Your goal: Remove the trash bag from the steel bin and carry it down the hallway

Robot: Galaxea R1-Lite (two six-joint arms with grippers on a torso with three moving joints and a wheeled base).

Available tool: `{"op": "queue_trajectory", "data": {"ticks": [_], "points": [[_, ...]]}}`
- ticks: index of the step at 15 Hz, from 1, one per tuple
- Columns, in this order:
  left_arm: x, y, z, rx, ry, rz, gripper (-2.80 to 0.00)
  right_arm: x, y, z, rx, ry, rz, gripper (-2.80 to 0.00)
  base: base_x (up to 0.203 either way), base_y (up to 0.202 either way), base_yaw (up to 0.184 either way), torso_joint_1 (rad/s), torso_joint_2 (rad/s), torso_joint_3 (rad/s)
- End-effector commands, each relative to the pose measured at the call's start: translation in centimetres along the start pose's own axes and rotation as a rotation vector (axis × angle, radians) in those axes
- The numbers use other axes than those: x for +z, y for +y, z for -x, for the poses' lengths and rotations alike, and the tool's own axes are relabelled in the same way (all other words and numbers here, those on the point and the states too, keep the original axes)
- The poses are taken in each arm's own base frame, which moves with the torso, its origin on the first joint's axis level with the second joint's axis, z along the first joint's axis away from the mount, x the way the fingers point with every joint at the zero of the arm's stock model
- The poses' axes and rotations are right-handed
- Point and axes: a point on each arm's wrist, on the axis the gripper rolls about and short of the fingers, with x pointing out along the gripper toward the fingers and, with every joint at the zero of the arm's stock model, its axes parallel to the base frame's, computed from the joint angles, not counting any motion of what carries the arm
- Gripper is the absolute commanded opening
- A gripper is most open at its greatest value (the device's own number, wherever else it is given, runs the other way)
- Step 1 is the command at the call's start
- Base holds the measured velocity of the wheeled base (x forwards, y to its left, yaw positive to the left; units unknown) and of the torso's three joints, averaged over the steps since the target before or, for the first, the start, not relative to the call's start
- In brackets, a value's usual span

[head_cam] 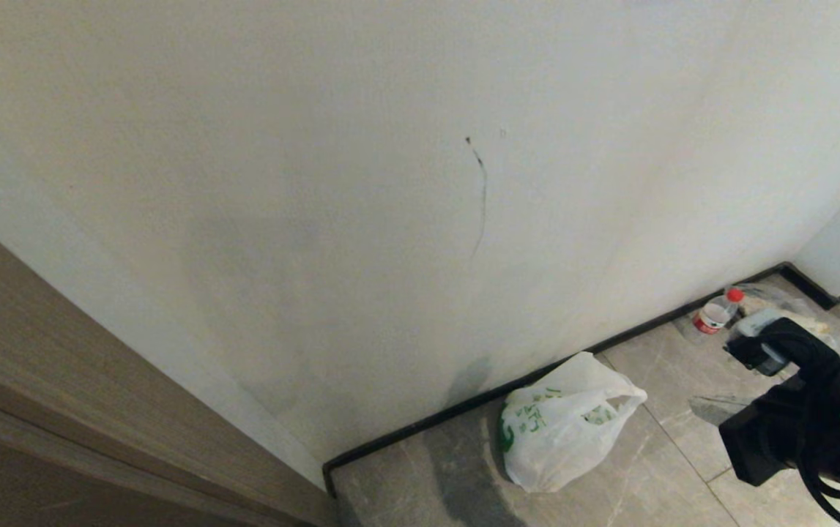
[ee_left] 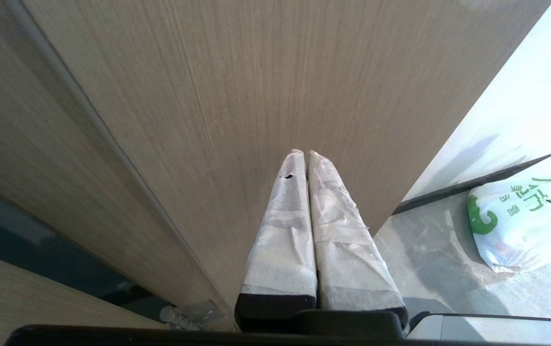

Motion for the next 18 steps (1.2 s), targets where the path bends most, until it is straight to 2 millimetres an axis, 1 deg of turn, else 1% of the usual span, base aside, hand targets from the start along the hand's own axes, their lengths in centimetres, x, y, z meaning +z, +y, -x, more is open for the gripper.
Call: {"op": "queue_trajectory", "data": {"ticks": [1, 5, 10, 11, 16, 18], "points": [[0.0, 0.0, 0.0, 0.000, 0.001, 0.001, -2.80, -0.8, -0.1, 2.5, -0.020, -0.065, -0.008, -2.80, 0.000, 0.000, 0.000, 0.000, 0.00, 0.000], [0.0, 0.0, 0.0, 0.000, -0.001, 0.001, -2.80, -3.5, -0.5, 5.8, -0.063, -0.073, -0.037, -2.80, 0.000, 0.000, 0.000, 0.000, 0.00, 0.000], [0.0, 0.0, 0.0, 0.000, 0.001, 0.001, -2.80, -7.8, 0.4, 8.6, -0.097, -0.125, -0.051, -2.80, 0.000, 0.000, 0.000, 0.000, 0.00, 0.000], [0.0, 0.0, 0.0, 0.000, 0.001, 0.001, -2.80, -8.7, 0.6, 9.0, -0.103, -0.135, -0.056, -2.80, 0.000, 0.000, 0.000, 0.000, 0.00, 0.000], [0.0, 0.0, 0.0, 0.000, 0.001, 0.001, -2.80, -11.7, 1.4, 10.6, -0.136, -0.225, -0.074, -2.80, 0.000, 0.000, 0.000, 0.000, 0.00, 0.000], [0.0, 0.0, 0.0, 0.000, 0.001, 0.001, -2.80, -12.7, 1.8, 11.3, -0.106, -0.292, -0.071, -2.80, 0.000, 0.000, 0.000, 0.000, 0.00, 0.000]]}}
